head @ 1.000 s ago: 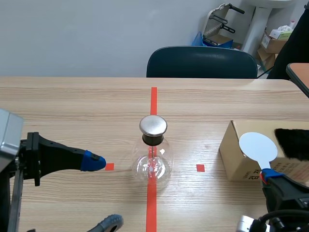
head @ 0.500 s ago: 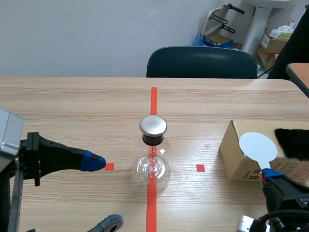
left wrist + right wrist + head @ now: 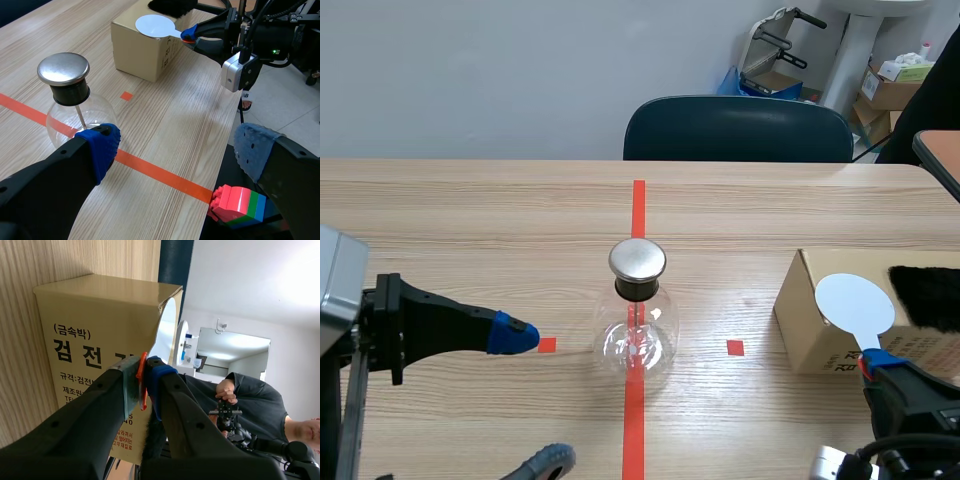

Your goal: Do the electroscope experiment

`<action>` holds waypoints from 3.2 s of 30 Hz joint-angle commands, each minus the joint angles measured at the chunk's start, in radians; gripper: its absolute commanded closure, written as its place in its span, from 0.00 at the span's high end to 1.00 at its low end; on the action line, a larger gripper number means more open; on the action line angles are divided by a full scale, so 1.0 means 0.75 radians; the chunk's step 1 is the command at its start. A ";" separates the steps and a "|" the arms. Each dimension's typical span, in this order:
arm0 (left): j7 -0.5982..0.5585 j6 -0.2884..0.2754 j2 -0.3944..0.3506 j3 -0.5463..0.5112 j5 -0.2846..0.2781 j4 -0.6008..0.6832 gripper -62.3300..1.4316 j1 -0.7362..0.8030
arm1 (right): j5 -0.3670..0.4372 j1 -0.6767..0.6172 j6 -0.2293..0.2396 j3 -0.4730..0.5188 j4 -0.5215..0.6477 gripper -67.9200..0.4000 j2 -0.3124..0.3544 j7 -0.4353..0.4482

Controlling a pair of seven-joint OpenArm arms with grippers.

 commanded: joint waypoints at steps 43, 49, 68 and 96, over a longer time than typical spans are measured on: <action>-0.019 -0.003 -0.004 -0.008 -0.007 0.010 0.79 0.000 | -0.001 0.016 -0.004 0.011 0.008 0.02 0.014 -0.005; -0.020 0.019 0.003 -0.008 0.063 0.010 0.79 -0.001 | -0.001 0.016 -0.004 0.011 0.008 0.02 0.014 0.001; 0.052 0.083 0.203 -0.007 0.179 -0.209 0.76 -0.180 | 0.004 0.015 -0.115 0.027 0.083 0.02 0.015 -0.071; -0.029 0.089 0.513 0.107 0.370 -0.903 0.23 -0.574 | -0.375 0.316 -0.044 -0.330 0.260 0.02 -0.070 -0.500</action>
